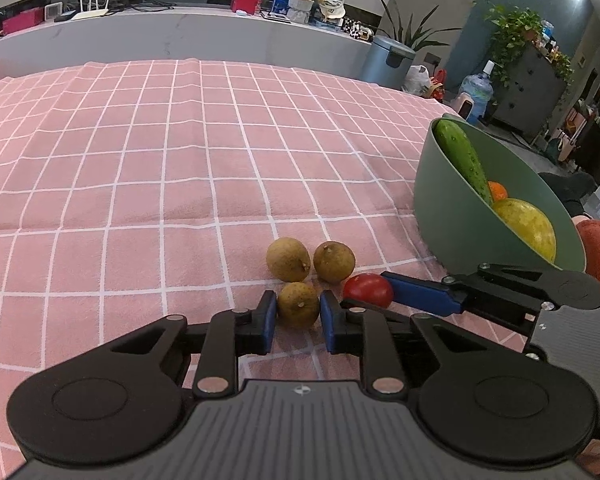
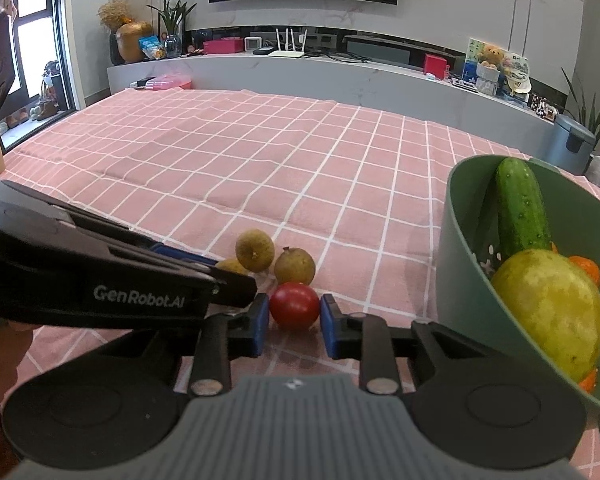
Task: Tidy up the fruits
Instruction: 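Grasp a brown kiwi with the left tool while the right tool grasps the red tomato, then lower kiwi and tomato into the colander and open both tools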
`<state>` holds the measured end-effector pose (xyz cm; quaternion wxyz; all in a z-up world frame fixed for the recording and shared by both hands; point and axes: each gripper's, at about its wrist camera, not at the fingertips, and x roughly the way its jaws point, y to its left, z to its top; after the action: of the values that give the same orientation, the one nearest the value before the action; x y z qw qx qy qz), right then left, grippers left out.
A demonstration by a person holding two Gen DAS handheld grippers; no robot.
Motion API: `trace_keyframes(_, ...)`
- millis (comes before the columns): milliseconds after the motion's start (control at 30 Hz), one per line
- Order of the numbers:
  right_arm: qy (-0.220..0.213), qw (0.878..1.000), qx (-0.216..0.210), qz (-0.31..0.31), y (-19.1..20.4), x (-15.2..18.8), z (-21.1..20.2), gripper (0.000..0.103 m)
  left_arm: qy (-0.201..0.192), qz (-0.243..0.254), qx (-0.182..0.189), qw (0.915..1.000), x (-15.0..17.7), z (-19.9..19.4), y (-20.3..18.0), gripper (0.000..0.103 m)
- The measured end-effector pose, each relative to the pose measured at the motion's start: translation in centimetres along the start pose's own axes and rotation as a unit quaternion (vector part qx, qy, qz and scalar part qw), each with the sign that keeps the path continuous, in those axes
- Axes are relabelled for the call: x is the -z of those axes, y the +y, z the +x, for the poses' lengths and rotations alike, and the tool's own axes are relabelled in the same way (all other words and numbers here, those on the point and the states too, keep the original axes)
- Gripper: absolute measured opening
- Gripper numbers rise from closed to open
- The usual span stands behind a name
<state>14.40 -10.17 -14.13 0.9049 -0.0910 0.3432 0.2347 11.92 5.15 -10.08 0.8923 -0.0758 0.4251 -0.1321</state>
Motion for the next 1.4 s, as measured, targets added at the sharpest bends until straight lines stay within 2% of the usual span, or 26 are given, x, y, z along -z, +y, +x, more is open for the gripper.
trace_keyframes(400, 0.005, 1.000, 0.003, -0.019, 0.5, -0.2, -3.2, 0.023, -0.008, 0.004, -0.013, 0.9999, -0.1, -2.9, -1.6, 0.025)
trace_keyframes(733, 0.023, 0.999, 0.011, -0.029, -0.3, -0.7, -7.4, 0.023, -0.015, -0.005, -0.003, 0.9999, -1.1, -5.2, -3.9, 0.025)
trace_keyframes(867, 0.017, 0.999, 0.018, -0.033, -1.1, -0.8, -9.5, 0.023, -0.016, -0.002, 0.008, 0.9998, -1.6, -5.8, -5.2, 0.025)
trace_keyframes(1133, 0.003, 0.999, 0.037, -0.022, -4.5, -1.4, -13.2, 0.023, -0.023, 0.024, 0.031, 0.9990, -3.3, -6.4, -8.2, 0.025)
trace_keyframes(1400, 0.020, 0.997, 0.070, -0.013, -10.4, -1.3, -14.7, 0.023, -0.019, 0.078, 0.058, 0.9951, -5.4, -5.0, -11.7, 0.026)
